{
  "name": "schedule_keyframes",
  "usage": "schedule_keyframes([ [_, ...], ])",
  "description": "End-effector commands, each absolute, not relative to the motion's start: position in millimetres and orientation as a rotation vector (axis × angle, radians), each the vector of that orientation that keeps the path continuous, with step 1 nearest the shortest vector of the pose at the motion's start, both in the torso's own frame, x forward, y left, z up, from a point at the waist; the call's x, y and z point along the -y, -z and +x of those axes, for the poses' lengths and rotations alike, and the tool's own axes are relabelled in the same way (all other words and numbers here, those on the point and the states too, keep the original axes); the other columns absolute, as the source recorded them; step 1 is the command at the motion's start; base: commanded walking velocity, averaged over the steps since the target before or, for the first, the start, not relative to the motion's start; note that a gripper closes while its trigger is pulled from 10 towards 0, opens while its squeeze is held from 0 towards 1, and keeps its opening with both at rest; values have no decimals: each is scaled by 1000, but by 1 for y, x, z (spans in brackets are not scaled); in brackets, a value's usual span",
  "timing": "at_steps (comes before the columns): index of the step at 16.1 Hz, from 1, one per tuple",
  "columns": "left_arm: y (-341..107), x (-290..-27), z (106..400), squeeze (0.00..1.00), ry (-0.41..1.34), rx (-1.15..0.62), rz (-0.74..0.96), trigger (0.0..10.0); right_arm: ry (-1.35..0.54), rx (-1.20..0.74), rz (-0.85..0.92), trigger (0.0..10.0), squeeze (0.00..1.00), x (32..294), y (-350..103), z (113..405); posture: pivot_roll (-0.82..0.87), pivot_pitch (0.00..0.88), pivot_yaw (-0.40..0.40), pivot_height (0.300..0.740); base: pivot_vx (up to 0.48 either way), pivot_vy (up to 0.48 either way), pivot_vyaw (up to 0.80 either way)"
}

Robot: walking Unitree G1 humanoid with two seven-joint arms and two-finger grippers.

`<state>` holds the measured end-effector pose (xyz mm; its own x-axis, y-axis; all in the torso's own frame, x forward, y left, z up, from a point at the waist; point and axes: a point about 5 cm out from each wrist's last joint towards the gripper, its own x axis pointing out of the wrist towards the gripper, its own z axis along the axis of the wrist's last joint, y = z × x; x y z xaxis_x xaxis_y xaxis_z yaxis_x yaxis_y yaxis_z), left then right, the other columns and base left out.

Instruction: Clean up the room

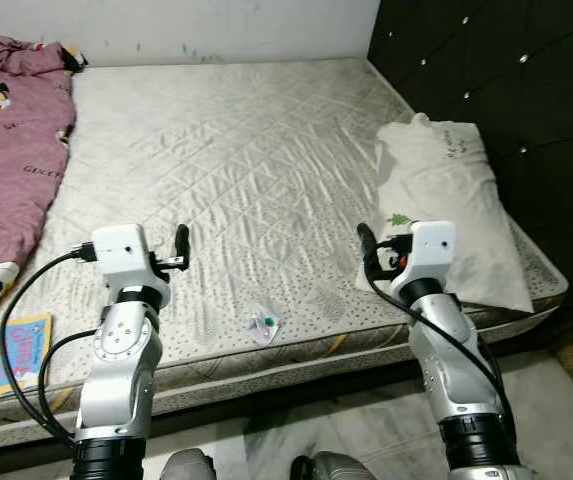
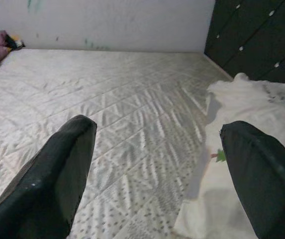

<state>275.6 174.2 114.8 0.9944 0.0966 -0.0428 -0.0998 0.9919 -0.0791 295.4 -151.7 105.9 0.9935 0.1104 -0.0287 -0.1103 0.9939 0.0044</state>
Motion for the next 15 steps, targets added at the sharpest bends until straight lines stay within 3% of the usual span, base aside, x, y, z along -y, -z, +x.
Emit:
schedule_keyframes([
  [1,-120,-174,276,0,-106,-30,-69,10000,-113,-18,9,10000,0,153,-109,294,43,62,-33,682,0,0,0],
  [3,-119,-171,276,0,-100,-32,-66,10000,-124,-31,17,10000,0,151,-107,292,34,81,-47,657,0,0,0],
  [8,-118,-169,276,0,-119,-34,-77,10000,-144,-30,-28,10000,0,152,-109,296,29,80,-52,657,0,0,0],
  [15,-119,-170,282,0,-136,-34,-74,10000,-172,-29,-49,10000,0,148,-108,297,22,74,-48,657,0,0,753],
])
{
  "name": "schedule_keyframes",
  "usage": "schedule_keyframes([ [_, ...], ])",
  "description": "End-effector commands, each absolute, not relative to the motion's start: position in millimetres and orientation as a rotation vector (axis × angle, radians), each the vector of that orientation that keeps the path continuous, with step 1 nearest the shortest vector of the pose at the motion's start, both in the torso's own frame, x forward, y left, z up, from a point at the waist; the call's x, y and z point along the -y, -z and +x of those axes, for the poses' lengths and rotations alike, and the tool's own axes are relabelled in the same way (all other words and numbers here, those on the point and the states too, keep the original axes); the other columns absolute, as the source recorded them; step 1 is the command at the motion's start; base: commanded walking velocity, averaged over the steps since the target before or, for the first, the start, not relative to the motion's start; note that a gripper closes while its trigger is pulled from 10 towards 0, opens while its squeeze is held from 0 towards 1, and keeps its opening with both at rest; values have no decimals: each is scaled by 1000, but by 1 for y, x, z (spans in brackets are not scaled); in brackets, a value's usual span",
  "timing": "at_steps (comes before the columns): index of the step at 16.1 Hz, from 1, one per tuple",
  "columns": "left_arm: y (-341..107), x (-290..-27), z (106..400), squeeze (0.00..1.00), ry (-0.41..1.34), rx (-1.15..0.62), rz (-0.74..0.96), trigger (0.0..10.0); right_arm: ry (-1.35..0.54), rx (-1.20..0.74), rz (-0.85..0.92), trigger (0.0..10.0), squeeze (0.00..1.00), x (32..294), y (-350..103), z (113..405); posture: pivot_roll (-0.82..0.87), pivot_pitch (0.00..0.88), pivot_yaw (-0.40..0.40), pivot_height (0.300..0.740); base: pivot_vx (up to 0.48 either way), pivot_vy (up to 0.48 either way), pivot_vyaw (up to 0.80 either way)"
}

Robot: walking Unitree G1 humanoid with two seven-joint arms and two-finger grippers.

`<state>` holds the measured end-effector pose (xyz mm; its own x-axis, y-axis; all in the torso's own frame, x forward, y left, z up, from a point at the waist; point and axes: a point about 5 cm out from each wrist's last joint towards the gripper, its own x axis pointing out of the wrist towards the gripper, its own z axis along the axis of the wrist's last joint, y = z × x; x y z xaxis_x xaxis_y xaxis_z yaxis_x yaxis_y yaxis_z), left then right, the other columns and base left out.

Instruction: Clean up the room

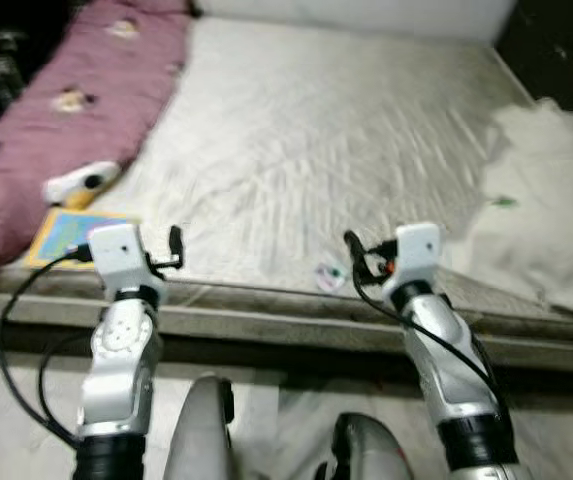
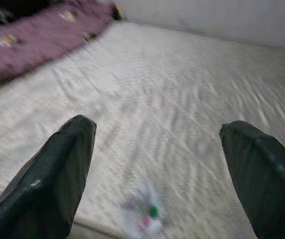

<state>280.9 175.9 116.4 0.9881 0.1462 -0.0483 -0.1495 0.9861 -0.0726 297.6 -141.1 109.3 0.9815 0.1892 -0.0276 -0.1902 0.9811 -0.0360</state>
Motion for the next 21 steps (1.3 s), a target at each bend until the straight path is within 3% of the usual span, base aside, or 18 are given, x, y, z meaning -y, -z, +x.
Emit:
schedule_keyframes([
  [1,-119,-170,282,0,-139,-36,-73,10000,-173,-30,-51,10000,0,148,-108,297,22,74,-48,657,0,0,0],
  [10,-120,-168,284,0,-81,-28,-123,10000,-174,-27,-38,10000,0,147,-107,300,25,52,-42,657,32,0,0],
  [21,-122,-165,284,0,-50,-24,-143,10000,-163,-27,-27,10000,0,148,-106,300,27,57,-40,657,305,0,0],
])
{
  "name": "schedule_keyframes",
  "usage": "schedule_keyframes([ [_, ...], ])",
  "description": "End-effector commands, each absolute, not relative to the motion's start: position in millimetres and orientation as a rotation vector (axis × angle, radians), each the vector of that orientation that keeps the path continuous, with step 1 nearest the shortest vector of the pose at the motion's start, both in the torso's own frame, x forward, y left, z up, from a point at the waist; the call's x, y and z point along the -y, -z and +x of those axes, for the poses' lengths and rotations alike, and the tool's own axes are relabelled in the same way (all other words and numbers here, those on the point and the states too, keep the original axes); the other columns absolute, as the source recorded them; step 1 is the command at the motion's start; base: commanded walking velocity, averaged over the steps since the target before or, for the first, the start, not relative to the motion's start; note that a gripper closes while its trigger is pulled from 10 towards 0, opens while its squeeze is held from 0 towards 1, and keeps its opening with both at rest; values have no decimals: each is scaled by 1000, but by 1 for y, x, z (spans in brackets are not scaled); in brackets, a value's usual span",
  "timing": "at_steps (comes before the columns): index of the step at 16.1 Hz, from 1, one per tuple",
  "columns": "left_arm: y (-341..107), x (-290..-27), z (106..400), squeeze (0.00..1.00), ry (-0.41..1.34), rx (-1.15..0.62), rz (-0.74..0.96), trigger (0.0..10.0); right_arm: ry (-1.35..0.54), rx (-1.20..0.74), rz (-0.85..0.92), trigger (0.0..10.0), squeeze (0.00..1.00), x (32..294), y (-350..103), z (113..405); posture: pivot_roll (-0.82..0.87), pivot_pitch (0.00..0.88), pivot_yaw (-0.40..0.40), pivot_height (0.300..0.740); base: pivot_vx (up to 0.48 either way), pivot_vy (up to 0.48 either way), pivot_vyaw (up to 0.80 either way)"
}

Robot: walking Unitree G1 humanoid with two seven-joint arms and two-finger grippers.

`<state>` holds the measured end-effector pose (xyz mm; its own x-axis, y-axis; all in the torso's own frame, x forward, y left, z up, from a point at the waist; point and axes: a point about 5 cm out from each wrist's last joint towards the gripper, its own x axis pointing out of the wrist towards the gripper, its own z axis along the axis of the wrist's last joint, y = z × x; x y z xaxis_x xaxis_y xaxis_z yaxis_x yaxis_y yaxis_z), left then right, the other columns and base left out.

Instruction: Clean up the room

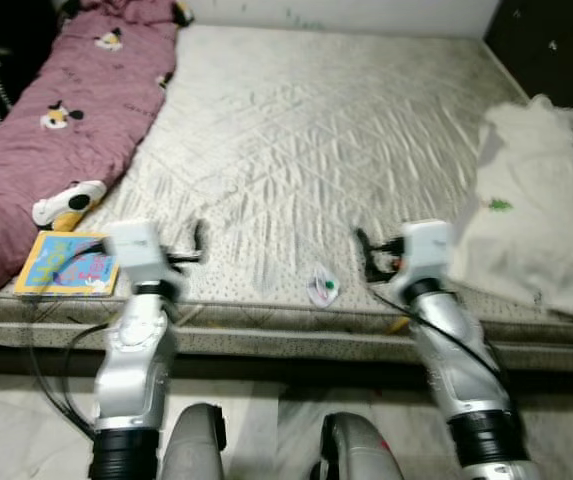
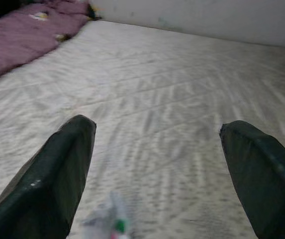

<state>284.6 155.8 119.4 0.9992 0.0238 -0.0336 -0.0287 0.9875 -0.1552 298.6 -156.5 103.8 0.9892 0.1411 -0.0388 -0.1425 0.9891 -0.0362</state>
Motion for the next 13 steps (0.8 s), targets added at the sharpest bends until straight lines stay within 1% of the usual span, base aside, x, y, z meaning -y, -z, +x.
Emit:
schedule_keyframes([
  [1,-120,-164,284,0,-55,-35,-144,10000,-160,-27,-26,10000,0,148,-106,300,26,61,-40,657,0,0,0],
  [8,-119,-160,284,0,-43,-46,-176,10000,-151,-35,-23,10000,0,150,-105,301,27,72,-39,657,0,0,0],
  [13,-118,-162,283,0,-53,-52,-167,10000,-193,-51,-7,10000,0,145,-103,300,30,79,-37,598,0,0,0],
])
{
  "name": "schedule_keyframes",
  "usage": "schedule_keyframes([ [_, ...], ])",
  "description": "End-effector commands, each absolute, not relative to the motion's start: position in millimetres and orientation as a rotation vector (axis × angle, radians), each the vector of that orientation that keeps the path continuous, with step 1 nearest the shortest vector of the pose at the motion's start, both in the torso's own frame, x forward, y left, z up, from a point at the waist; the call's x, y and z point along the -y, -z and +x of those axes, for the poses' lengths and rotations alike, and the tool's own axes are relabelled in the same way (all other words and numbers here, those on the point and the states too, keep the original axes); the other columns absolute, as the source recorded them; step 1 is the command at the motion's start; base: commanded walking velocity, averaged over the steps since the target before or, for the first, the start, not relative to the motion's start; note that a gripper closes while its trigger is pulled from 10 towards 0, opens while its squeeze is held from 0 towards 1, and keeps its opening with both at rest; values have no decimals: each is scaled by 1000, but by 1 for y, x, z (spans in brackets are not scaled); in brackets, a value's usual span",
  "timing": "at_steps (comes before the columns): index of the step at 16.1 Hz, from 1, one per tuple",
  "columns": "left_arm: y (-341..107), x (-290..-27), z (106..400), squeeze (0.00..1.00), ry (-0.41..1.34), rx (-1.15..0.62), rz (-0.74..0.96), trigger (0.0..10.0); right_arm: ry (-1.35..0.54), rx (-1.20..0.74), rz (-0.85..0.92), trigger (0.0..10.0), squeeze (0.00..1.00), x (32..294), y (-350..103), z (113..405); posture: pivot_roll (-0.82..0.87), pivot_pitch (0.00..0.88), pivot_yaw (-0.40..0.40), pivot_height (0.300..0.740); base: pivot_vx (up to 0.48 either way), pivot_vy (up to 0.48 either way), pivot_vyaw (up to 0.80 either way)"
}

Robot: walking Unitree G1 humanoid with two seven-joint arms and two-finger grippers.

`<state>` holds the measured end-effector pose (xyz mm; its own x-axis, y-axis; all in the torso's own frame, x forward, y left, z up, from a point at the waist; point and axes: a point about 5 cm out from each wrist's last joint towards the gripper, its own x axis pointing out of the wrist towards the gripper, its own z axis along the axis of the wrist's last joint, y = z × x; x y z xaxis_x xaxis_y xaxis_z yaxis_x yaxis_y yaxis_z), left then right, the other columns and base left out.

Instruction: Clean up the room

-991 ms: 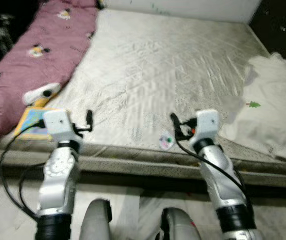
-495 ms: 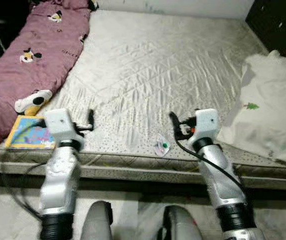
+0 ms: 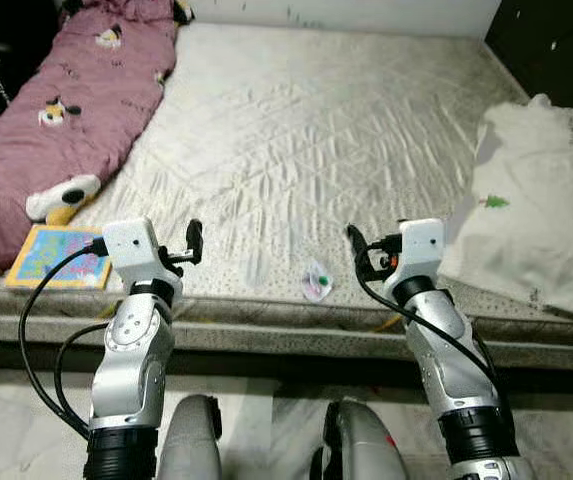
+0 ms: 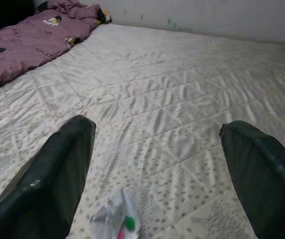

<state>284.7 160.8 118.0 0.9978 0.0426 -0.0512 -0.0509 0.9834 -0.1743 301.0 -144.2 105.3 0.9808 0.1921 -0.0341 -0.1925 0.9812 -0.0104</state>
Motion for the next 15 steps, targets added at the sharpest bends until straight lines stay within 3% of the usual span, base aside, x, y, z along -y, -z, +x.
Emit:
schedule_keyframes([
  [1,-119,-162,284,0,-54,-51,-166,10000,-200,-59,-6,10000,0,144,-102,301,30,79,-37,588,0,0,0],
  [3,-119,-162,284,0,-54,-48,-163,10000,-208,-70,-8,10000,0,143,-100,301,29,77,-35,568,0,0,0],
  [8,-122,-160,283,0,-25,-27,-174,10000,-226,-79,-29,10000,0,141,-99,301,30,71,-36,568,0,0,0],
  [11,-123,-161,283,0,-20,-22,-176,10000,-238,-82,-34,10000,0,139,-98,301,33,68,-38,568,0,0,677],
  [15,-123,-160,282,0,-8,-19,-179,10000,-232,-84,-28,10000,0,140,-97,301,33,62,-37,568,270,0,0],
])
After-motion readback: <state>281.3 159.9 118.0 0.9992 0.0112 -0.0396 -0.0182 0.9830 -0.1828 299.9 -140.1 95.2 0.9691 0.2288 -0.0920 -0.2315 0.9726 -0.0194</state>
